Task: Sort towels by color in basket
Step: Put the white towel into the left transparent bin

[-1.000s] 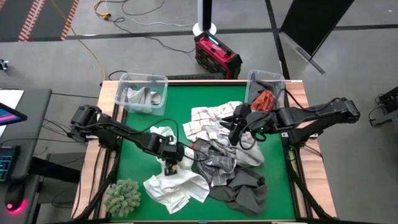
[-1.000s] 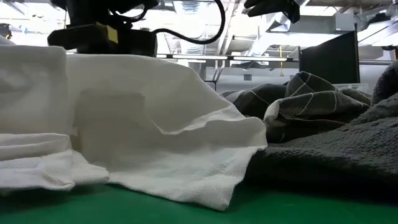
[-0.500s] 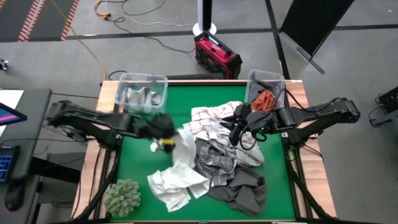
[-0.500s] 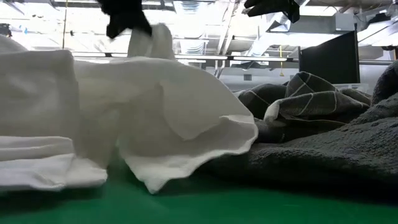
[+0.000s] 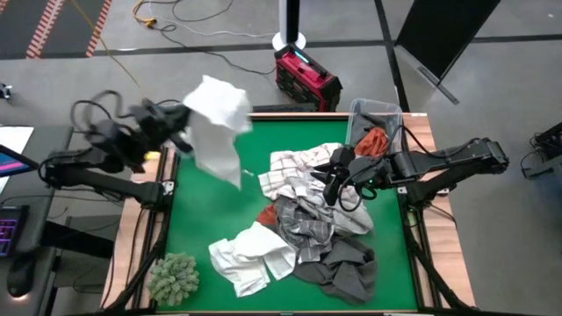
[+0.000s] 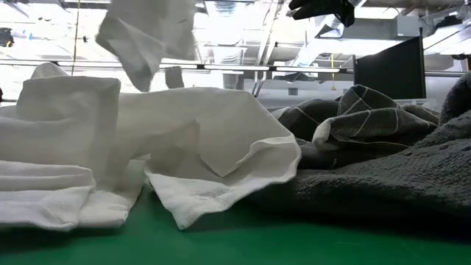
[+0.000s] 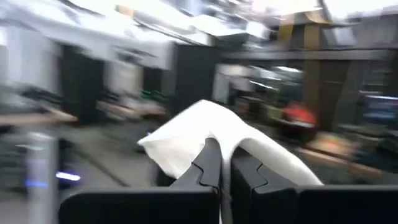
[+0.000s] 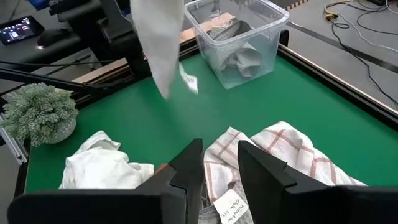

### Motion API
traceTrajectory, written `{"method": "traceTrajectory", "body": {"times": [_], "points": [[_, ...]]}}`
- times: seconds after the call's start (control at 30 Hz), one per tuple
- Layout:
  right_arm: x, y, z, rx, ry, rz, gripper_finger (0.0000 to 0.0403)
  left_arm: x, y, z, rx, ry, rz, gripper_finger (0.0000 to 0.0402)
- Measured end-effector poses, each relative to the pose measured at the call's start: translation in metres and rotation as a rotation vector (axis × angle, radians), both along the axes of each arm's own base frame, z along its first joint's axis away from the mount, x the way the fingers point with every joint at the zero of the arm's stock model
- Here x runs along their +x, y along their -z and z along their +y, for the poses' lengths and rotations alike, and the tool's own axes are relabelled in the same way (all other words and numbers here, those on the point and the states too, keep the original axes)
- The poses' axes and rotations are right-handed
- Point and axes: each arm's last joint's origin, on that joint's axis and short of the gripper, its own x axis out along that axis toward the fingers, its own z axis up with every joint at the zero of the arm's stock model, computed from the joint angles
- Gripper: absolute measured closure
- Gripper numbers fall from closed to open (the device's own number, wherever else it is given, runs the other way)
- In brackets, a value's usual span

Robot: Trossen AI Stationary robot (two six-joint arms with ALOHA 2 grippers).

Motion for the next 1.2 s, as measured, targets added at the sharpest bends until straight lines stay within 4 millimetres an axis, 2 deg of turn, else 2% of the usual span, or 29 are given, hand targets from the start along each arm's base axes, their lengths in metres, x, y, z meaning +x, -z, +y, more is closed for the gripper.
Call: {"method": "traceTrajectory", "body": {"times": [0.1, 0.23, 0.4, 0.53, 0.7, 0.83, 0.93, 1.07, 1.2], "points": [[0.0, 0.0, 0.0, 0.0, 0.0, -0.001, 0.0275, -0.013, -0.005, 0.008, 0.053, -0.189, 0.059, 0.0401], [0.001, -0.001, 0.0, 0.002, 0.0, -0.014, 0.0275, -0.021, -0.012, 0.018, 0.133, -0.362, 0.106, 0.0401], [0.001, -0.003, 0.0, 0.0, -0.003, -0.03, 0.0275, -0.023, -0.021, 0.028, 0.241, -0.426, 0.036, 0.0401], [0.002, -0.004, 0.0, 0.004, -0.003, -0.051, 0.0275, -0.016, -0.024, 0.038, 0.281, -0.478, 0.005, 0.0401], [0.004, -0.007, 0.001, 0.01, -0.003, -0.082, 0.0275, 0.009, -0.011, 0.066, 0.235, -0.561, 0.099, 0.0401], [0.003, -0.007, 0.002, 0.01, -0.008, -0.083, 0.0275, 0.032, 0.01, 0.088, 0.15, -0.514, 0.211, 0.0401], [0.003, -0.007, 0.003, 0.01, -0.011, -0.082, 0.0275, 0.041, 0.022, 0.099, 0.081, -0.448, 0.233, 0.0401], [0.003, -0.007, 0.004, 0.009, -0.016, -0.078, 0.0275, 0.042, 0.036, 0.111, -0.048, -0.312, 0.203, 0.0401], [0.003, -0.006, 0.004, 0.005, -0.017, -0.069, 0.0275, 0.034, 0.052, 0.122, -0.225, -0.177, 0.227, 0.0402]]}}
